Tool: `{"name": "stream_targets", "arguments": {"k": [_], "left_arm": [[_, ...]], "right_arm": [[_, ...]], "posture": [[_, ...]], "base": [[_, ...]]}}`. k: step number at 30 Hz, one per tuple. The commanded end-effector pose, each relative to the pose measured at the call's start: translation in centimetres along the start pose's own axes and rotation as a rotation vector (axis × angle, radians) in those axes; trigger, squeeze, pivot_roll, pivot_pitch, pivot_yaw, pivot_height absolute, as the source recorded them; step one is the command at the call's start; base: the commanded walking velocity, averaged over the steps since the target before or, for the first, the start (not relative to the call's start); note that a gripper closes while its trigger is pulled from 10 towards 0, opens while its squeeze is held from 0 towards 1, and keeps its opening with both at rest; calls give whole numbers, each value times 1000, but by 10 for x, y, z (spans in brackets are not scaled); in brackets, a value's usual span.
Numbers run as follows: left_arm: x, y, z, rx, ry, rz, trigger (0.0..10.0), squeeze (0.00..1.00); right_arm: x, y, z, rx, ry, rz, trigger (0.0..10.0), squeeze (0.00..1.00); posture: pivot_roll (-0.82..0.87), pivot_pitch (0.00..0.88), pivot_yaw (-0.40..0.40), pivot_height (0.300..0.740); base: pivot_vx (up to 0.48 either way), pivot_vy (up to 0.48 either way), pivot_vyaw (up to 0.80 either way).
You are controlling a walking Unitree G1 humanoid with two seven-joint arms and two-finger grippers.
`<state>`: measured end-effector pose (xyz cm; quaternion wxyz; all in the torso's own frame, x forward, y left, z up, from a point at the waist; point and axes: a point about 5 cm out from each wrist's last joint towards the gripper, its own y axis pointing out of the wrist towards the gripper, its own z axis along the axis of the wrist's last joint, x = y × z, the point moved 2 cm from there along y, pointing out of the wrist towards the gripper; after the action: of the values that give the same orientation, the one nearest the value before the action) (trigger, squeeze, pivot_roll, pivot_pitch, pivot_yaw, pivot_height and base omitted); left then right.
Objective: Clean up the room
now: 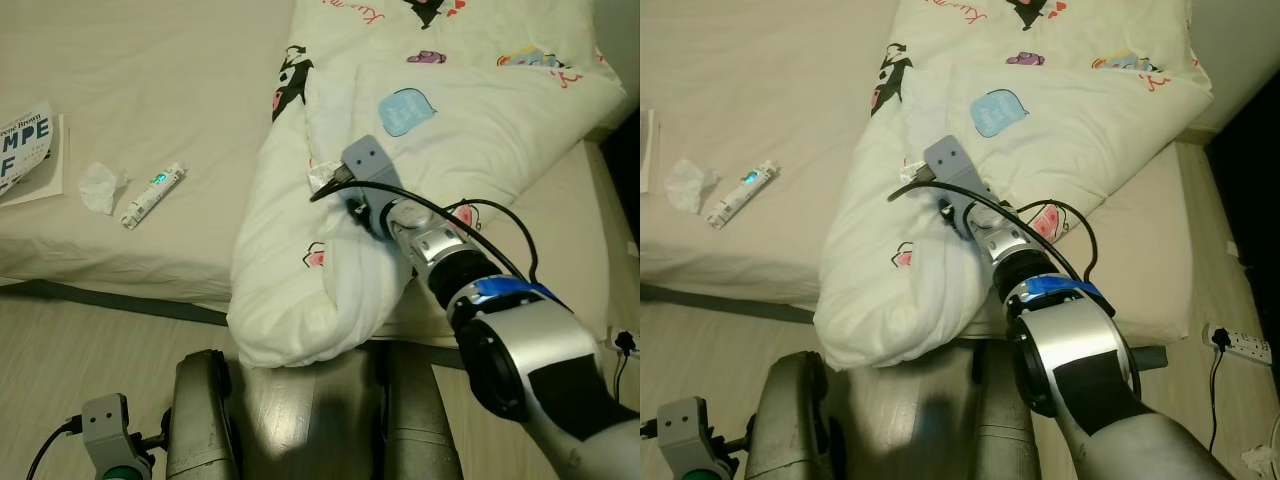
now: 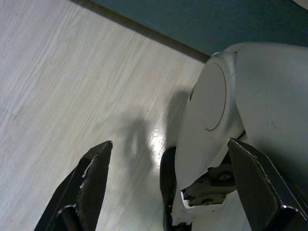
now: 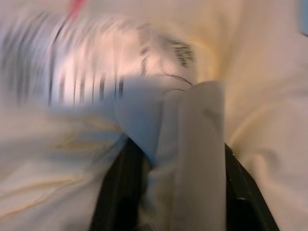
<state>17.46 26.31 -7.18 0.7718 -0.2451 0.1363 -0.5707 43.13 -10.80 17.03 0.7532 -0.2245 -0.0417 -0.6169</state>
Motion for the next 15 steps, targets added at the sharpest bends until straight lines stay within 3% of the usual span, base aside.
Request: {"name": "stream_targets", "arguments": {"k": [1,2,4,5,7,8,11,13,14,15], "left_arm": [[1,-6,-14,-49,-7,1,10000,0],[3,-6,-14,-53,-9,-2,10000,0],[3,-5,-14,-54,-10,-3,10000,0],[4,-5,-15,-59,-10,-5,10000,0],[5,-5,-16,-72,-3,-12,10000,0],[6,-4,-16,-79,3,-18,10000,0],[6,-4,-17,-86,9,-23,10000,0],[8,-5,-20,-104,26,-34,10000,0],[8,-5,-20,-104,26,-34,10000,0],[8,-6,-21,-109,30,-36,10000,0]], "right_arm": [[16,-1,-3,-21,51,-83,0,0],[48,-6,-5,-11,170,-275,0,0],[56,-8,-7,-9,201,-327,0,0],[66,-11,-20,-35,288,-388,0,0],[68,-16,-51,-120,445,-429,0,0],[63,-17,-64,-160,495,-423,0,0],[55,-18,-75,-196,536,-402,0,0],[5,-22,-106,-347,633,-262,0,0],[5,-22,-106,-347,633,-262,0,0],[-15,-26,-114,-398,660,-205,0,0]], "posture": [[-14,235,2,535],[-25,229,0,535],[-25,229,0,535],[-45,227,0,535],[-56,228,3,535],[-64,229,5,535],[-71,228,5,535],[-80,227,3,535],[-80,227,3,535],[-80,227,3,535]], "base": [[0,0,0],[0,0,0],[0,0,0],[0,0,0],[0,0,0],[0,0,0],[0,0,0],[0,0,0],[0,0,0],[0,0,0]]}}
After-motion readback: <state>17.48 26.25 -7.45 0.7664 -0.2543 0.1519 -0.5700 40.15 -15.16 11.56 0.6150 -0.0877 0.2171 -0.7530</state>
